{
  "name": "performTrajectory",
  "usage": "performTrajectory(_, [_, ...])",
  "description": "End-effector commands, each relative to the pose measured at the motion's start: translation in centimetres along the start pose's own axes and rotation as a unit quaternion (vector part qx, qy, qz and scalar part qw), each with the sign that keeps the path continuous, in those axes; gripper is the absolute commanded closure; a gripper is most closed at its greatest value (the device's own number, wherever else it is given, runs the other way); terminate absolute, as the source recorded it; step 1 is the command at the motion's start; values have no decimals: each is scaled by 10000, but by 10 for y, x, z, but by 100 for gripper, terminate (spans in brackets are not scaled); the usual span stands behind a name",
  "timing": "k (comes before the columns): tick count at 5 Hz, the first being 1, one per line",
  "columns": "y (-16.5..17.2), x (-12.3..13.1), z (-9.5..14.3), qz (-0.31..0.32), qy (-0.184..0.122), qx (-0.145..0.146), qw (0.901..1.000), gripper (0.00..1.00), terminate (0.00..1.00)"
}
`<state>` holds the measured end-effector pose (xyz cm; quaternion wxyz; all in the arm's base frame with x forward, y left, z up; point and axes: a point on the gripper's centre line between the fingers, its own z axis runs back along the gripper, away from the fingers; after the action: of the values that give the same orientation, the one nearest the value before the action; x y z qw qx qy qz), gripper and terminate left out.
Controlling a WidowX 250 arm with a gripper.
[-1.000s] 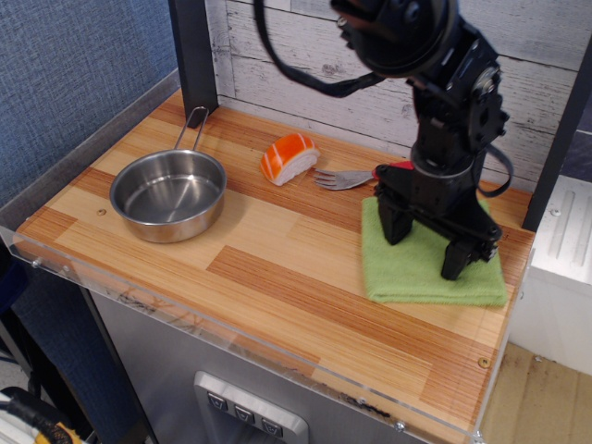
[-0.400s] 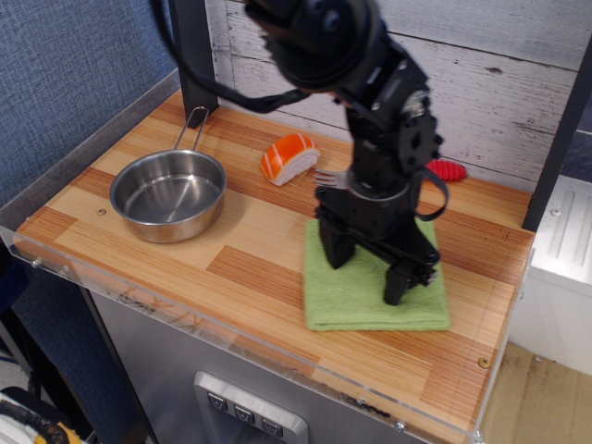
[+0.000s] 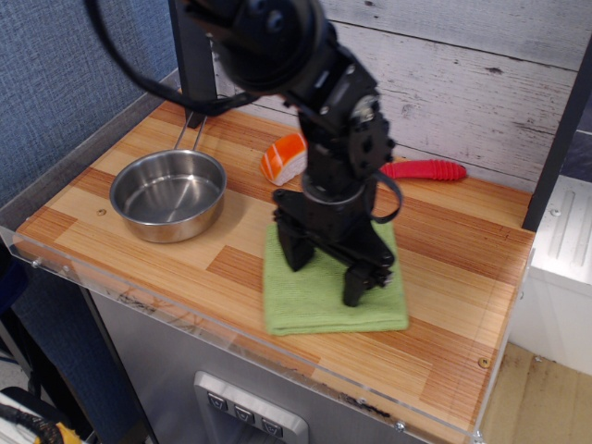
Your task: Slide the green towel down and away from the red fork.
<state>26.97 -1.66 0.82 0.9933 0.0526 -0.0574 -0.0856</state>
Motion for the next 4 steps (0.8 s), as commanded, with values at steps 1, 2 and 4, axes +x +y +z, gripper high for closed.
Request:
performTrajectory(1, [14, -28, 4, 137, 116, 137, 9997, 0, 0])
performTrajectory(2, [13, -28, 5, 145, 106, 109, 9998, 0, 0])
performTrajectory(4, [5, -16, 13, 40, -64, 64, 10000, 0, 0])
